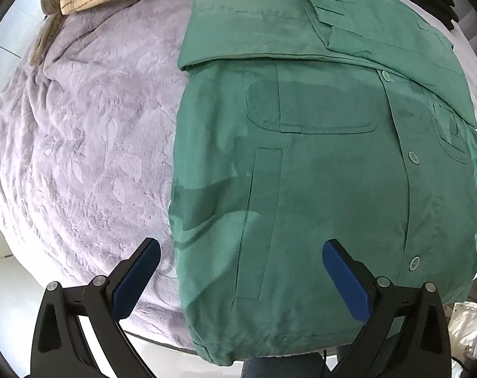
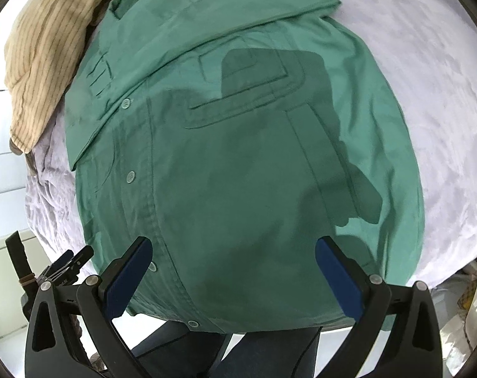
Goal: Fold large clothes
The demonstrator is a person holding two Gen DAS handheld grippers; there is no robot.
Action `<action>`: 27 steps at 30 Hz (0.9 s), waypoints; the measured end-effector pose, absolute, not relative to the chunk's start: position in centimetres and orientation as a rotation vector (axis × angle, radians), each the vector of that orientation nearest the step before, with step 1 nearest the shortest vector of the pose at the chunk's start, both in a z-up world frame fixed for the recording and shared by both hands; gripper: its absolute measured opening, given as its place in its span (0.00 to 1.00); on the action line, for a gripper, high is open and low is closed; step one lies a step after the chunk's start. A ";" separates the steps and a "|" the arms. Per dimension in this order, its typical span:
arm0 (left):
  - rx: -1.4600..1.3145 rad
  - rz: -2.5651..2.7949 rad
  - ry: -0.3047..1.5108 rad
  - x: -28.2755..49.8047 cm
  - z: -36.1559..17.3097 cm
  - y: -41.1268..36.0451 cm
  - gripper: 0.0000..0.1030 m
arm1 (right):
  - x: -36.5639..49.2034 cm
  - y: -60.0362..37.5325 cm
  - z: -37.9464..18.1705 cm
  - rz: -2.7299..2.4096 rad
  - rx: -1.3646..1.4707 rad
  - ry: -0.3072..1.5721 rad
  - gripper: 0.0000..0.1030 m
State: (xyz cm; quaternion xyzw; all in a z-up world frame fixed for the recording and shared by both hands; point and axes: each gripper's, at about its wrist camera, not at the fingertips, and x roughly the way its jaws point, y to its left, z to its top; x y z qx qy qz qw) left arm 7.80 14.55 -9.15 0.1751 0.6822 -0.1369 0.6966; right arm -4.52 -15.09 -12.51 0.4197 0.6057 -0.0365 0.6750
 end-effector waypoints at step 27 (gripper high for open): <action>0.305 -0.456 1.686 7.6 -12.3 22.7 1.00 | -10.5 -21.4 -13.0 -0.014 0.953 1.277 0.82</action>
